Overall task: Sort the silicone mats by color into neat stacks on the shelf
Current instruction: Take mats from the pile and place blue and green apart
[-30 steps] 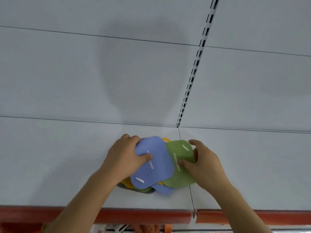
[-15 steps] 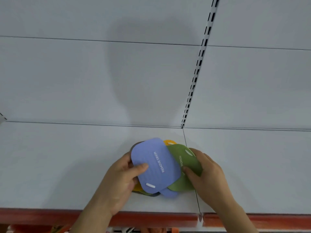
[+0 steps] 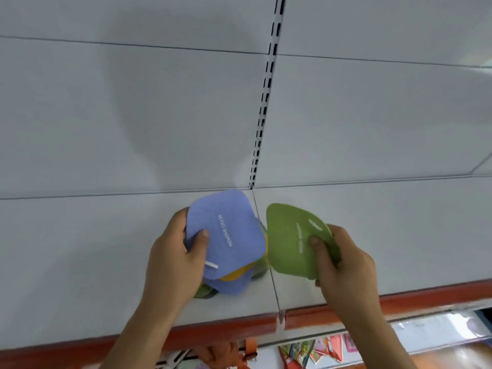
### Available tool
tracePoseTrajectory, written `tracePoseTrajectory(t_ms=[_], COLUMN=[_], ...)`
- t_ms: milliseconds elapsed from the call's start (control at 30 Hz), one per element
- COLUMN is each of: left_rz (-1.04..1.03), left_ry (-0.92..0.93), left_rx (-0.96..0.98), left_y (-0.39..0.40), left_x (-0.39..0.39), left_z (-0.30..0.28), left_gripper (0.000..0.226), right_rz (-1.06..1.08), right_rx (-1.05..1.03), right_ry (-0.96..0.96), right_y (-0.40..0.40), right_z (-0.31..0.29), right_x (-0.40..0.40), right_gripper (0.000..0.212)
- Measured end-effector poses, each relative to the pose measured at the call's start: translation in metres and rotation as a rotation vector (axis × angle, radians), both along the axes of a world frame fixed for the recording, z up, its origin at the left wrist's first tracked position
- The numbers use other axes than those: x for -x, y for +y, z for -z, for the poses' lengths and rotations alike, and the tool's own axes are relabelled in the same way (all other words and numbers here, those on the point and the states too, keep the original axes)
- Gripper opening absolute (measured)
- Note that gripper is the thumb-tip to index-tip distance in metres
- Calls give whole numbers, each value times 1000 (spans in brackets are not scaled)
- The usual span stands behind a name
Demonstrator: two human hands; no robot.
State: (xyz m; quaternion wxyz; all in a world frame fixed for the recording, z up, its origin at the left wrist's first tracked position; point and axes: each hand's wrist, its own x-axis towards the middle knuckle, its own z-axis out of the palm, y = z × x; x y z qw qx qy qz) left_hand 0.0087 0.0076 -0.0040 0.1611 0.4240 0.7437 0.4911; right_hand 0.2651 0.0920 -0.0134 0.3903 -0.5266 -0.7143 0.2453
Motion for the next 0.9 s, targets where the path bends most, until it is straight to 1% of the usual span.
tracePoseTrajectory(t_ms=[100, 167, 233, 367, 500, 633, 767, 900], left_rz=[93, 185, 246, 342, 454, 575, 628, 648], left_ry=[0, -36, -72, -132, -166, -159, -162, -172], left_rx=[-48, -94, -124, -143, -105, -54, -5, 6], left_y=[9, 15, 22, 43, 66, 85, 110, 150], left_x=[-37, -69, -103, -186, -287, -381, -448, -507], left_z=[-12, -21, -26, -26, -23, -23, -24, -21], left_gripper=[25, 35, 38, 35, 29, 29, 27, 27], right_rz=[94, 158, 215, 316, 407, 509, 555, 591], right_rx=[3, 32, 41, 53, 52, 21, -1, -19], right_ry=[105, 172, 236, 334, 363, 386, 443, 437], right_y=[-10, -17, -23, -31, -34, -36, -25, 2], right_z=[-12, -18, -23, -28, -27, -29, -36, -30], right_x=[-40, -72, -107, -195, -297, -391, -457, -505], right_gripper=[24, 27, 24, 22, 18, 17, 22, 23])
